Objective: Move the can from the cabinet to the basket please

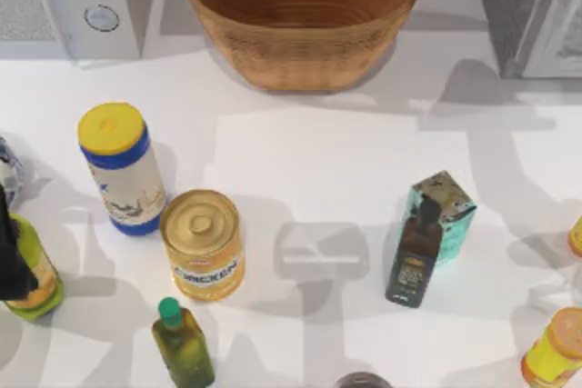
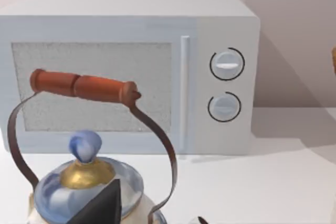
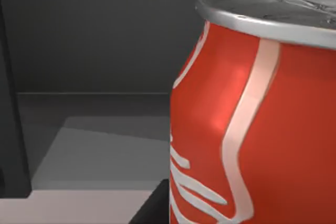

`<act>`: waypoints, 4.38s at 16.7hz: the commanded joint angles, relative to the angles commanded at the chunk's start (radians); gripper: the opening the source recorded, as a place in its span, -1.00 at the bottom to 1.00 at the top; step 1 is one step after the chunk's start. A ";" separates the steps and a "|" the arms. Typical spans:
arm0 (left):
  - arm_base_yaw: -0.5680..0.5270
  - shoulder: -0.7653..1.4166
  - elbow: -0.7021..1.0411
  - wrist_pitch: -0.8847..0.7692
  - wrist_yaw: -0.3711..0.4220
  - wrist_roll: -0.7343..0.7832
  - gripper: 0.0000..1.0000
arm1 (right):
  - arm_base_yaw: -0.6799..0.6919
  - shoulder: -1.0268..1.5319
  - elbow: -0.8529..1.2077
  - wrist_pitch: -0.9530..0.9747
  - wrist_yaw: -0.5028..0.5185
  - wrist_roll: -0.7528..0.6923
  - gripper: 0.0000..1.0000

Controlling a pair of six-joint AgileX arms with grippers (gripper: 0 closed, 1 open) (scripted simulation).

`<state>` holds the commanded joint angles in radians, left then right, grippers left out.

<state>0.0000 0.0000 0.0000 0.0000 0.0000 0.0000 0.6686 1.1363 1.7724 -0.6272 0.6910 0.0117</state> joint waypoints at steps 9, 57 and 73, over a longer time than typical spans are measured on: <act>0.000 0.000 0.000 0.000 0.000 0.000 1.00 | -0.344 -0.586 -0.985 0.327 -0.344 -0.004 -1.00; 0.000 0.000 0.000 0.000 0.000 0.000 1.00 | -0.008 1.145 0.001 1.121 -0.006 0.007 -1.00; 0.000 0.000 0.000 0.000 0.000 0.000 1.00 | -0.035 1.232 0.111 1.100 -0.032 0.005 -0.70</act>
<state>0.0000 0.0000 0.0000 0.0000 0.0000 0.0000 0.6333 2.3687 1.8832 0.4725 0.6588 0.0166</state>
